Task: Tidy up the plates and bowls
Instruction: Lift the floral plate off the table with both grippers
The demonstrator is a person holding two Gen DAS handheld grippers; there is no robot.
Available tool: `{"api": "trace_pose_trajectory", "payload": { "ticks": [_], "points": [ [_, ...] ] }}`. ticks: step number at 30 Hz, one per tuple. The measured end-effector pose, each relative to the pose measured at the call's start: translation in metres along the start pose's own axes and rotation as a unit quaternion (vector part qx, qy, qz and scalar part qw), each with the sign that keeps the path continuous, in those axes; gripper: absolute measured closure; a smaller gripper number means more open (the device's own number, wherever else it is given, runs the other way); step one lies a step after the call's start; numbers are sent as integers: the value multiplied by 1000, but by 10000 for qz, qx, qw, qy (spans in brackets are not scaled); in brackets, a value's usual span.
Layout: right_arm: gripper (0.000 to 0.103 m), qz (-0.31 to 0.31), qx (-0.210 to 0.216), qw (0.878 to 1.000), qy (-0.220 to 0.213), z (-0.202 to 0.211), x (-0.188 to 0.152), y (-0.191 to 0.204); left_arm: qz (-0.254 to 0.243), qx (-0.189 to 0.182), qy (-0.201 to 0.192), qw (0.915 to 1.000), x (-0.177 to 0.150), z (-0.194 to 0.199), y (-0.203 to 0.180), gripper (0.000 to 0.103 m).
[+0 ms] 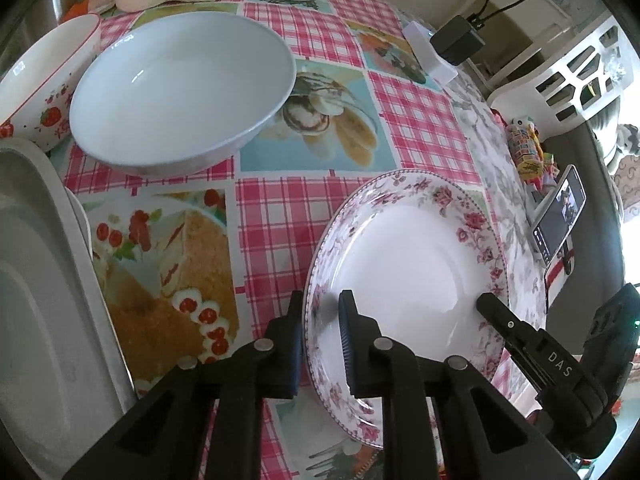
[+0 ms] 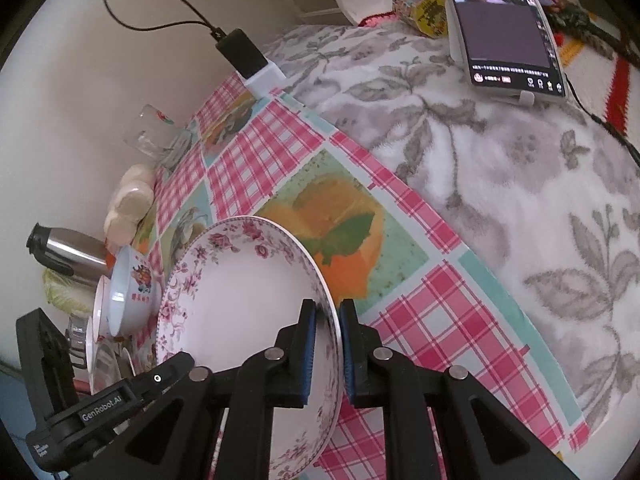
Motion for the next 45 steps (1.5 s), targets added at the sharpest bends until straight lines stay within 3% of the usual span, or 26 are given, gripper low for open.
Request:
{"api": "trace_pose_trajectory", "payload": {
  "ticks": [23,34,45],
  "points": [
    [92,387,248,9983,-349,27,3,11,-438,-50,-488,9978,14,28,-16,89],
    [91,679,434,9934,-811,66,9,45,-561,-182,-1038,9928,22,74,-18,89],
    [91,1154,683,9852,-1071,99,-2,103,-646,28,-1742,9826,22,139,-2,89]
  ]
}}
Point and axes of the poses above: each gripper's, at about its wrist camera, not at the fingertips, and z roughly against the way its jaws point, y to its left, x to its top, the point moved 7 cm from there along -z, roughly the way its jaws point, and after that the axes turned 11 degrees about -z, right-handed, at the moved point
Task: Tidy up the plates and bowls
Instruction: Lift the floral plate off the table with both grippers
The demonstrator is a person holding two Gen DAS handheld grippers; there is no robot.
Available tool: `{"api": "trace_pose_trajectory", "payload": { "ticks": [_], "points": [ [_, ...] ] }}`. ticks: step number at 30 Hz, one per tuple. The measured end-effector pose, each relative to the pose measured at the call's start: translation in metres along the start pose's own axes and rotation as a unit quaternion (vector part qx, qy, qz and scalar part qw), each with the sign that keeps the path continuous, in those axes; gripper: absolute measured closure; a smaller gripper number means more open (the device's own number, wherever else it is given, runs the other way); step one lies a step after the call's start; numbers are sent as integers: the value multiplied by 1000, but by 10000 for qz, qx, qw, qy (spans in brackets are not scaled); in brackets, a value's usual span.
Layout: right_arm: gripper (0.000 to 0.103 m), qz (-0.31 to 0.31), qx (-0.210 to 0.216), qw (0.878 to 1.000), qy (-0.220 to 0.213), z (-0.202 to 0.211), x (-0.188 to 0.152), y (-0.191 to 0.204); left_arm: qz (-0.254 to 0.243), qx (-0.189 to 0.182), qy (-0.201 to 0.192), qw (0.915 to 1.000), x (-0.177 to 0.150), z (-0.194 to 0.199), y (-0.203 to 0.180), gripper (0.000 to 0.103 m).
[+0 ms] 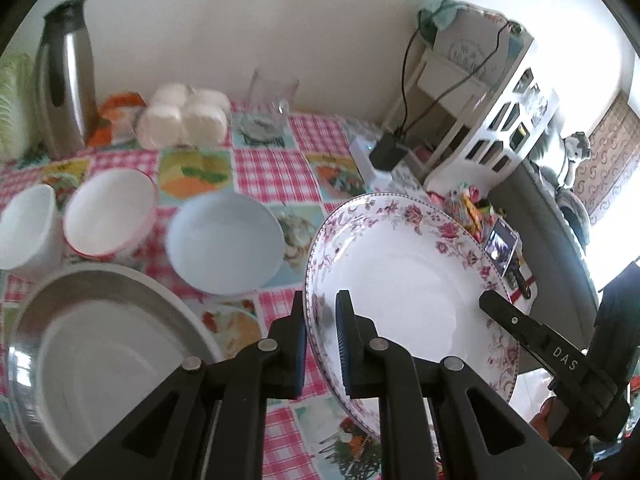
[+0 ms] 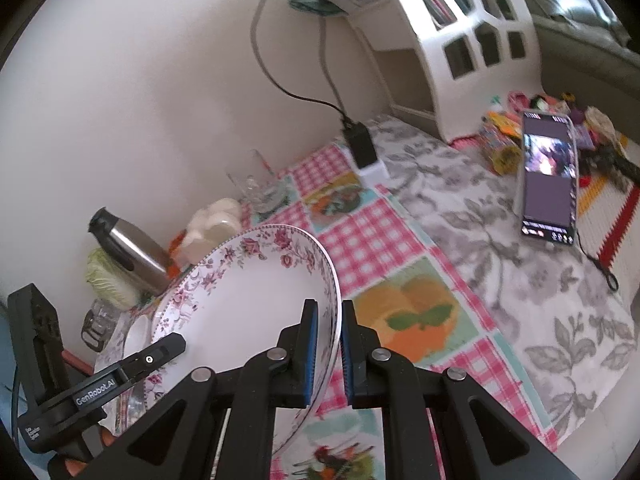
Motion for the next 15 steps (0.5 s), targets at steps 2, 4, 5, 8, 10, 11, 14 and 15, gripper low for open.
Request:
{"api": "trace_pose_trajectory", "payload": {
  "ticks": [2,4,5,8,10,11,14,15],
  "points": [
    [91,81,63,9999,-16,1,0,13,23,60,-91,9999,1,10,7,89],
    [91,178,110,9998,-35,2,-1,26,73,100,-175,9998,1,20,15,89],
    [91,230,141,9996,-36,2,-2,33,120,127,-229,9996,0,26,21,89],
    [91,358,257,9990,-21,1,-7,53,238,178,-345,9990,-1,40,36,89],
    [91,457,339,9984,18,-2,-12,67,326,230,-437,9982,-2,50,48,89],
    [91,495,370,9981,36,-3,-15,72,376,255,-476,9978,-3,55,54,89],
    [91,641,477,9967,115,-9,-25,93,513,350,-549,9966,-8,66,72,89],
    [91,670,502,9964,133,-10,-28,97,549,381,-560,9962,-10,70,77,89]
  ]
}}
Point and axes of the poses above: each gripper's, at about its wrist camera, not at the fingertips, and z roughly against the way its jaws point, y to its left, x to its top, the point moved 7 cm from there along -z, roughly the way its jaws point, and after that the axes turned 11 degrees about -z, right-handed, at the moved point
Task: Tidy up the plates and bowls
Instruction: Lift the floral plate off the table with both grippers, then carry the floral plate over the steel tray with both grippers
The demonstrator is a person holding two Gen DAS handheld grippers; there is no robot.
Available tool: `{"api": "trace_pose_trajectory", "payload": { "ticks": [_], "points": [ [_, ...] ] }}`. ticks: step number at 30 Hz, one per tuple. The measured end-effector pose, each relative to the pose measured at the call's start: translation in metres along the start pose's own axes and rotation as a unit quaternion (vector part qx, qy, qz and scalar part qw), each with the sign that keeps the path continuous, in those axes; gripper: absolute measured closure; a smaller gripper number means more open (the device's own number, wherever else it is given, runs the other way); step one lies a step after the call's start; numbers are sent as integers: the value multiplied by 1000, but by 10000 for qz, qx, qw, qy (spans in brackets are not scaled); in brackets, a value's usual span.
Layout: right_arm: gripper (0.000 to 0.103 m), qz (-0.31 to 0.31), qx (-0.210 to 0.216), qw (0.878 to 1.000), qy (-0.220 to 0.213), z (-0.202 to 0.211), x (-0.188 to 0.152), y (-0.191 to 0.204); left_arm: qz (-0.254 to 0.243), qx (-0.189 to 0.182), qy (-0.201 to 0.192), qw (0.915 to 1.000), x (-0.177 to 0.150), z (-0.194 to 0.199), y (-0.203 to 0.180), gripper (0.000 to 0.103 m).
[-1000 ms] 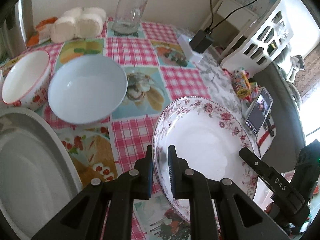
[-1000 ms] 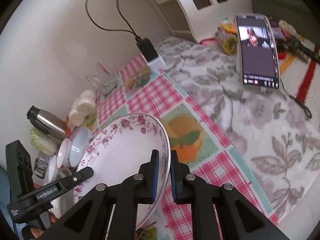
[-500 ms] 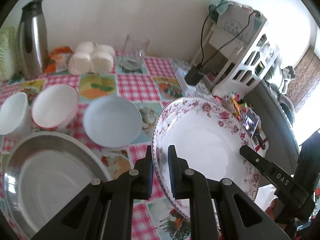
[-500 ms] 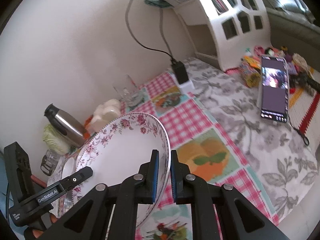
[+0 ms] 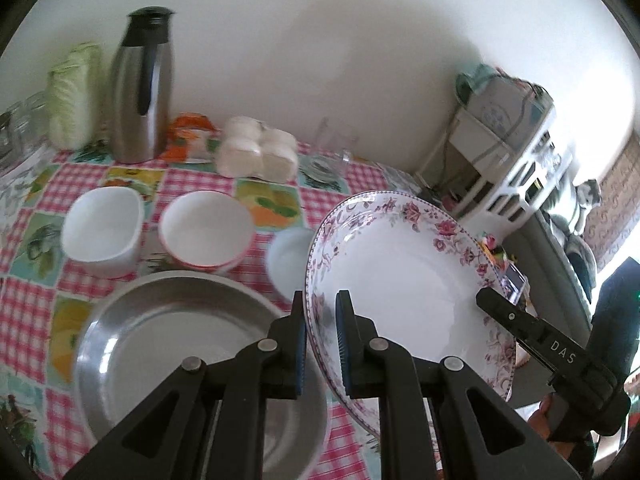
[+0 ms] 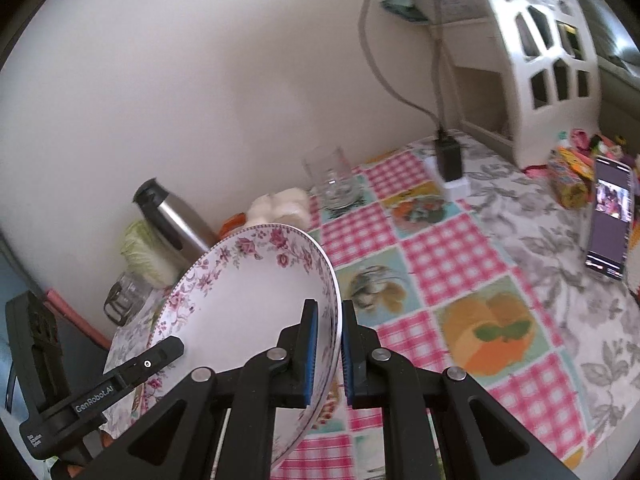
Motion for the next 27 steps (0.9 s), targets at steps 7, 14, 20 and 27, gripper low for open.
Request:
{"api": "trace_pose_trajectory", "payload": {
  "ticks": [7,14,20,27],
  "points": [
    [91,239,183,9994,164,-16,-17,37,233,219,-81,9995,-5,16,37,89],
    [91,463,285,9979,347,-33,-36,64,456,398,-81,9981,-20,26,69,89],
    [91,632,316,9962,516,-46,-54,79,584,527,-54,9969,-30,33,89,89],
    [91,776,334,9935,760,-63,-76,89,751,637,89,9951,-44,33,113,89]
  ]
}}
Point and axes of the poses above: each gripper's, at about its wrist camera, not at the fingertips, and z roughly against the way its jaws point, y to its left, x to its top, the point moved 7 cm from there along -z, roughly the way its jaws point, and after that the axes turned 11 degrees about -z, right-handed, at the moved point
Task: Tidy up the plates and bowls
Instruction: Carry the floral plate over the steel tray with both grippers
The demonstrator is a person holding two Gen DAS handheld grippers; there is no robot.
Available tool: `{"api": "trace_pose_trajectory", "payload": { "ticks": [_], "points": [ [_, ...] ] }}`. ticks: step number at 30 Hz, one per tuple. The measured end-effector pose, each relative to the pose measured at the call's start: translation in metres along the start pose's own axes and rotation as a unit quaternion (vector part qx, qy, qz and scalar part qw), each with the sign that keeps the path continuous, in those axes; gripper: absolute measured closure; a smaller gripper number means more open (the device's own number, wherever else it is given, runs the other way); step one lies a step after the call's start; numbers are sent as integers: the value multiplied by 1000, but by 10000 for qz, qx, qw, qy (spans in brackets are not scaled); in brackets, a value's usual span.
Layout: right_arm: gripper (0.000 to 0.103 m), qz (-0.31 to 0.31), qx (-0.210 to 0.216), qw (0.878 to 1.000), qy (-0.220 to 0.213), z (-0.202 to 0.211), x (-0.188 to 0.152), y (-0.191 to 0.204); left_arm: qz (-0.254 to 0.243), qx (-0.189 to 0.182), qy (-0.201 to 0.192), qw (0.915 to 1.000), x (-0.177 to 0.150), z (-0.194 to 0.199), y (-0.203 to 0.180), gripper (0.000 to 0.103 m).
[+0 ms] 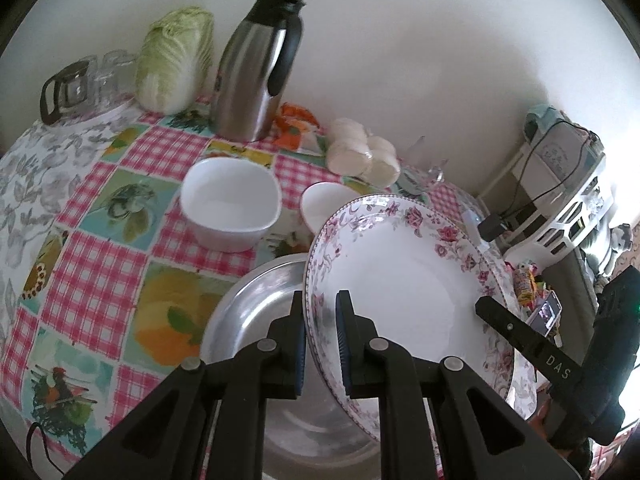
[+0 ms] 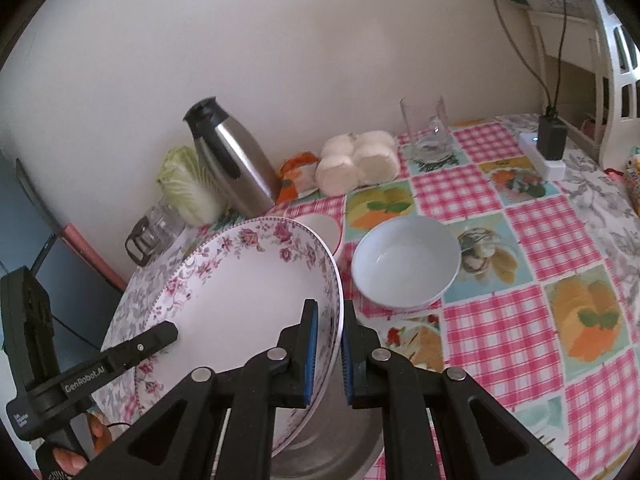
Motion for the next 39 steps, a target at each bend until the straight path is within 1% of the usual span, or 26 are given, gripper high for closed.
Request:
{"api": "trace_pose_trajectory", "payload": {
  "ticks": [7,14,29,39],
  "points": [
    [92,42,-107,9994,319,-20,-20,3,80,152,260,9995,-13,-9,17,89],
    [91,222,-356,9976,554,-33,-36,1,150,247,573,9979,-26,-21,25,89],
    [91,311,-658,9927,966,-51,-53,-12,228,385,1210,9916,-49,-47,34,89],
    [91,335,-752,9898,1160,-61,-60,-18,211,485,1443,9881,-58,-56,36,88]
  ]
}}
Point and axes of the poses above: each gripper's, at about its wrist camera, not at the fingertips, and z roughly against the way its jaws point, y to its left, x to its top, the point moved 7 cm from there along -z, roughly the way its jaws point, and after that the axes turned 11 degrees about -z, right-handed, at the moved point
